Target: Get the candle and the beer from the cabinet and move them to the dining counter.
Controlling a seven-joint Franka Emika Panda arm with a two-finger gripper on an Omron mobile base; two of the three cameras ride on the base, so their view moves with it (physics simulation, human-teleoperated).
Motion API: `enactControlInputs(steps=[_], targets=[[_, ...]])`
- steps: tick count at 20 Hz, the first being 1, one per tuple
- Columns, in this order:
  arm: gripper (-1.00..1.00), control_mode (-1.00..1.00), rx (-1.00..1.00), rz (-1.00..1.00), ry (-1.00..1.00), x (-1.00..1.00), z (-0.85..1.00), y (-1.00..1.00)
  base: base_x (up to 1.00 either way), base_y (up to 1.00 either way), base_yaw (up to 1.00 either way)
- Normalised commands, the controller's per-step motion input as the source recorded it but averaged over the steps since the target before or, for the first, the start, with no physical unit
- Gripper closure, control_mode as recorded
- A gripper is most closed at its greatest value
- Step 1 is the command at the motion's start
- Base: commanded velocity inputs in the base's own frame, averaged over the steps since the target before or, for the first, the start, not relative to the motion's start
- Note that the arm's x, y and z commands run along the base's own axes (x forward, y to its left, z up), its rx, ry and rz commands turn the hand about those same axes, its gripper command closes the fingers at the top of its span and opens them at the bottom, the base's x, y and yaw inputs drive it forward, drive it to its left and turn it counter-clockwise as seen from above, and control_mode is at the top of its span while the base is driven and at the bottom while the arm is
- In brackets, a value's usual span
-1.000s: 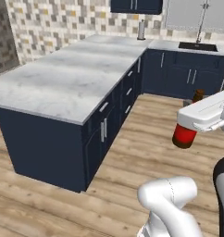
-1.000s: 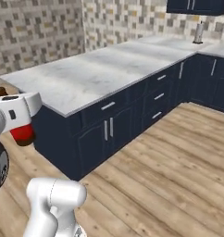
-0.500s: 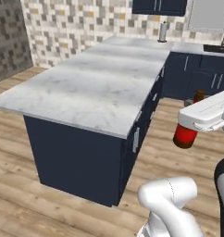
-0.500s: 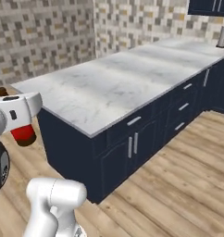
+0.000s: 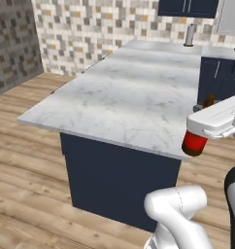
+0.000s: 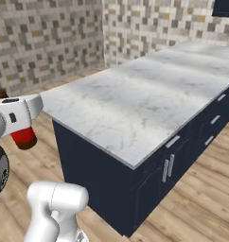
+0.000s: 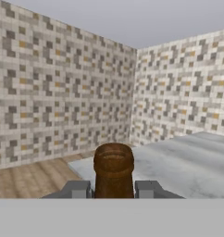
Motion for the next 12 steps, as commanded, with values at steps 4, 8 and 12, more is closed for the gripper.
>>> enactControlInputs(steps=[4, 8, 12], targets=[[1.0, 1.0, 0.0, 0.0, 0.0, 0.0, 0.0, 0.0, 0.86, 0.84, -0.09], [1.0, 1.0, 0.0, 0.0, 0.0, 0.0, 0.0, 0.0, 0.86, 0.82, -0.08], [1.0, 1.0, 0.0, 0.0, 0.0, 0.0, 0.0, 0.0, 0.87, 0.79, -0.08]])
